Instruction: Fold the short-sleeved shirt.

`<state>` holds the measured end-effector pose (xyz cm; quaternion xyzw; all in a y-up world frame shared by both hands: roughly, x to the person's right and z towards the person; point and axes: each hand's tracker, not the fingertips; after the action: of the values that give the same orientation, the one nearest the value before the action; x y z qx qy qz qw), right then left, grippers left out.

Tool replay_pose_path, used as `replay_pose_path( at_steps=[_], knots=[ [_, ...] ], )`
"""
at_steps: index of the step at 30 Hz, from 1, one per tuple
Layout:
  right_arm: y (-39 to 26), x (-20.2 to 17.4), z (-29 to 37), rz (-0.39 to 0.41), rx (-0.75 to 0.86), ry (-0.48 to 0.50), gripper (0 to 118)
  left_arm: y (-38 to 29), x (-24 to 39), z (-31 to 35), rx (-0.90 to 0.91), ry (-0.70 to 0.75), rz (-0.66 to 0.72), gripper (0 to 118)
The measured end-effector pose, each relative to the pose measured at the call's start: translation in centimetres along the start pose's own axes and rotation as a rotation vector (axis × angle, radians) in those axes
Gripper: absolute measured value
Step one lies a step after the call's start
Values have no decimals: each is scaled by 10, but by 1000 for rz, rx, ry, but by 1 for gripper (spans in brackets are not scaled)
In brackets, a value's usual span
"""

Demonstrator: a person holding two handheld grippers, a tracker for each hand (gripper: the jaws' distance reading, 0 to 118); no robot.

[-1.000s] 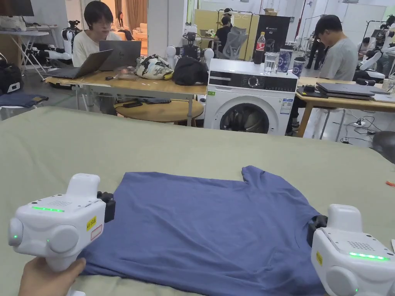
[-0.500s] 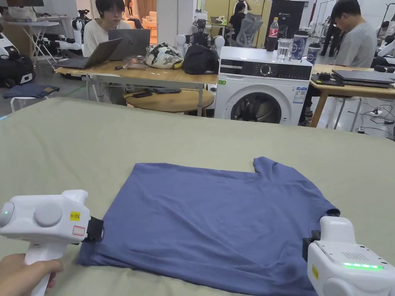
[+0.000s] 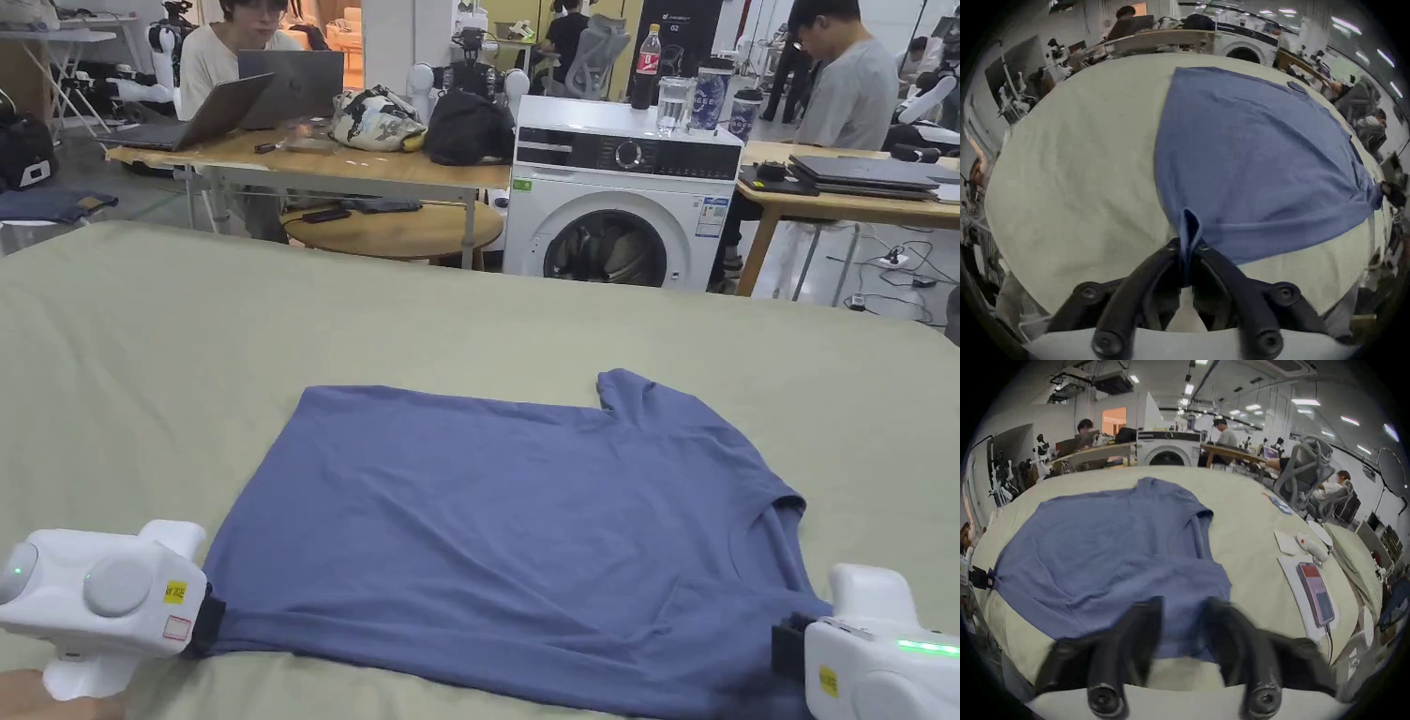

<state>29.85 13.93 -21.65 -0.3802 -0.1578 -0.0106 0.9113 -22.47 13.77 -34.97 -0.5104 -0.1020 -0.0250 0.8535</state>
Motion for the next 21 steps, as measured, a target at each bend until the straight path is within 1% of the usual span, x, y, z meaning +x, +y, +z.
replay_pose_path(
  at_steps=[1, 3, 6, 7, 8, 9, 10, 11, 12, 13, 14, 16, 18, 20, 21],
  knots=[
    [-3, 6, -4, 1, -35, -4, 58, -2, 1, -1, 2, 27, -10, 1],
    [-11, 17, -10, -15, -76, -3, 58, -2, 2, 1, 7, 34, -41, 1],
    [-30, 22, -20, -4, -179, 39, 58, -3, 2, 2, 9, 29, -24, 1],
    [-34, 21, -25, -3, -200, 49, 54, -4, 0, 2, 11, 27, -18, 1],
    [-40, 20, -28, -8, -200, 88, 50, -5, -2, 2, 14, 21, -5, 1],
    [-42, 20, -23, -6, -149, 81, 44, -5, -4, 1, 17, 15, 6, 1],
    [-42, 19, -19, 9, -137, 77, 29, -6, -6, 1, 23, 9, 19, 1],
    [-39, 18, -15, 21, -143, 106, 4, -7, -8, 3, 26, 1, 30, 1],
    [-37, 17, -14, 9, -134, 167, 4, -8, -9, 4, 32, -4, 37, 1],
    [-36, 15, -12, -1, -132, 156, 4, -8, -11, 4, 39, -6, 40, 1],
    [-34, 12, -10, 39, -139, 116, 4, -8, -11, 7, 50, -7, 37, 1],
    [-26, 12, -2, 45, -92, 125, 4, -7, -12, 16, 85, -12, 35, 1],
    [-10, 14, 9, 46, -67, 129, 3, 0, -10, 32, 144, -32, 62, 1],
    [12, 16, 14, 36, -19, 133, 4, 14, -11, 44, 196, -68, 89, 1],
    [26, 16, 13, 38, -22, 136, 3, 25, -11, 48, 220, -79, 93, 1]
  ],
)
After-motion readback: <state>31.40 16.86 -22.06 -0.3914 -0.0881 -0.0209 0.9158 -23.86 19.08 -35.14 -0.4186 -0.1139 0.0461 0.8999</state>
